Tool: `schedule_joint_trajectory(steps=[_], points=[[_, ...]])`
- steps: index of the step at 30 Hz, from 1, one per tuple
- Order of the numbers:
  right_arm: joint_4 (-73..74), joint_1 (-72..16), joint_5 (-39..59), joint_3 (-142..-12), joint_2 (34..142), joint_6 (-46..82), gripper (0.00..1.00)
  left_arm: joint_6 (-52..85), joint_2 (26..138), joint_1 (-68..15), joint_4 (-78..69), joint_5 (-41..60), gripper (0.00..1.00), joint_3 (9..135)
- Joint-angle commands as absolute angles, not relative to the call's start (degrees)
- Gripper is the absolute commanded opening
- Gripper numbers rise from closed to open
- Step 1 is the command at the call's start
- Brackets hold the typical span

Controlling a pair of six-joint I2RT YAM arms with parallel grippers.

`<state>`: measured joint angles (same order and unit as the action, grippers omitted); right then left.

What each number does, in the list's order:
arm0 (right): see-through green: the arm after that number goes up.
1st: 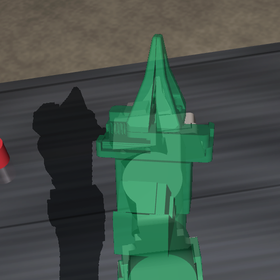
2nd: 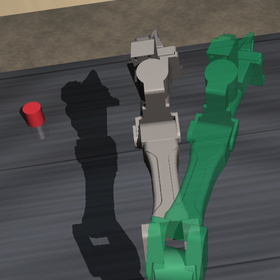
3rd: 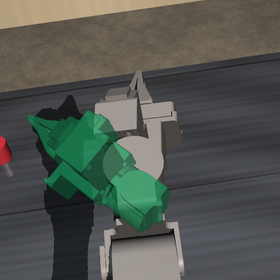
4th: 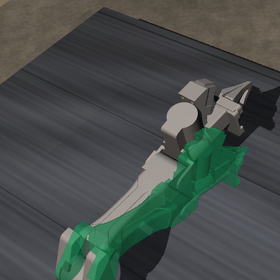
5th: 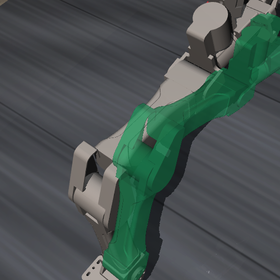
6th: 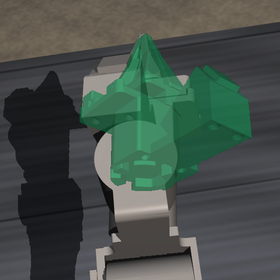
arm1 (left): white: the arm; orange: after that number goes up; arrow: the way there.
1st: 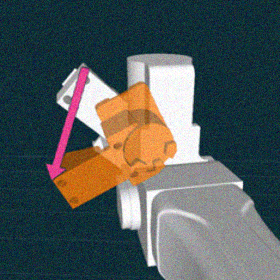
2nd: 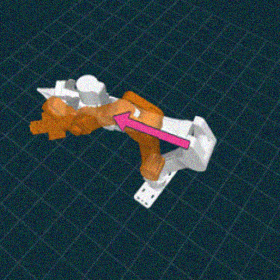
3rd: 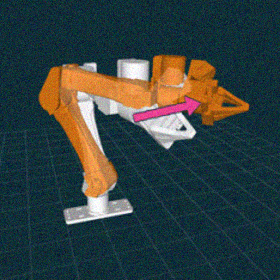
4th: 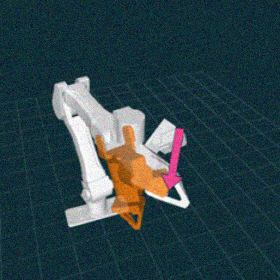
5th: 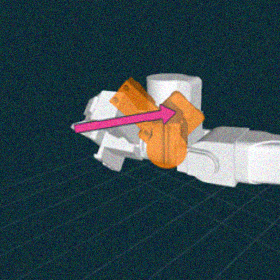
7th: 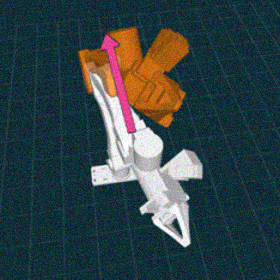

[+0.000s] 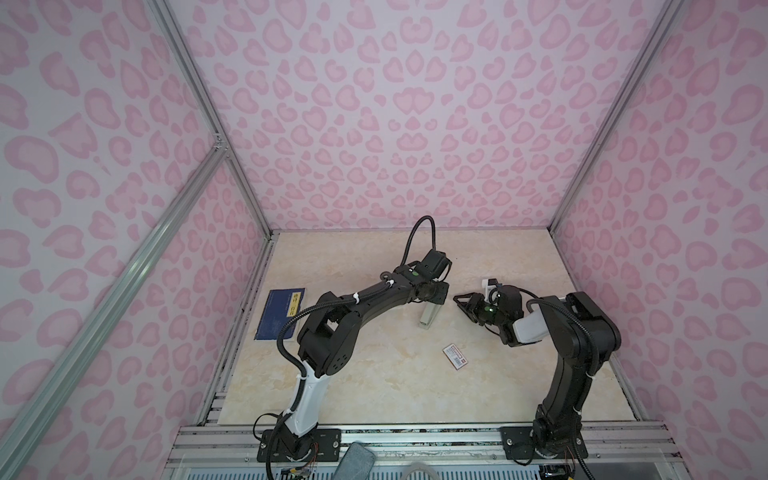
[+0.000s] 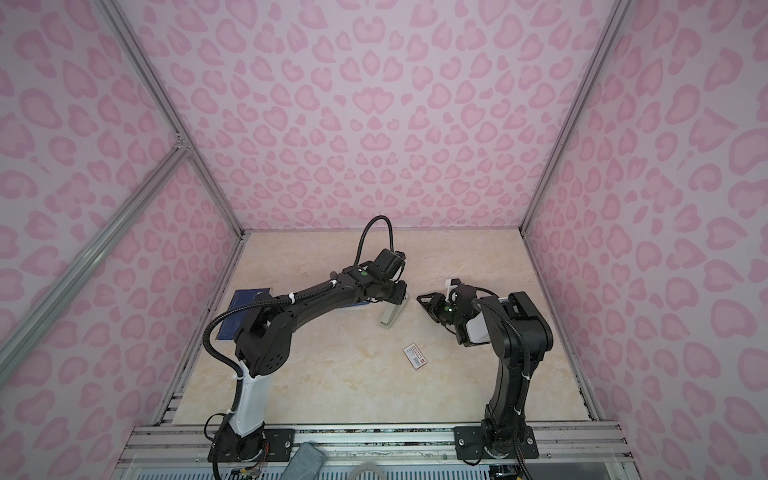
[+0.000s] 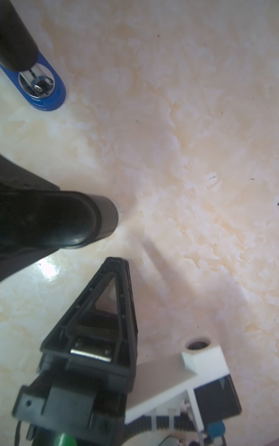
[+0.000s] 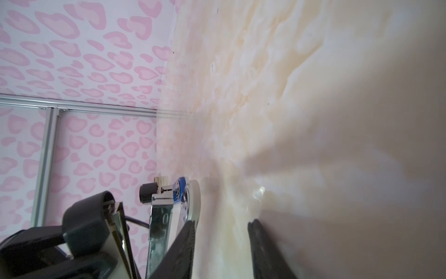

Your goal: Load the staples into the stapler

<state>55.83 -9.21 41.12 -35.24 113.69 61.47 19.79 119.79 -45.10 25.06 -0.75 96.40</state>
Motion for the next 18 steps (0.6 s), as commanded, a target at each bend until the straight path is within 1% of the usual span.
schedule_joint_trajectory(steps=[1,3,9,18], points=[[62.2,-9.8,43.1,-36.0,116.4,65.7,0.38,21.4,118.4,-45.3,20.4,0.7,0.04,95.7],[61.2,-10.3,43.3,-36.6,117.2,65.7,0.36,21.4,118.1,-45.5,20.2,0.7,0.04,95.5],[65.2,-10.7,44.0,-36.2,118.6,67.7,0.38,21.3,117.9,-45.5,19.4,1.4,0.04,95.6],[70.8,-10.8,45.4,-37.0,121.4,71.7,0.34,21.2,118.1,-45.7,18.7,2.2,0.04,95.7]])
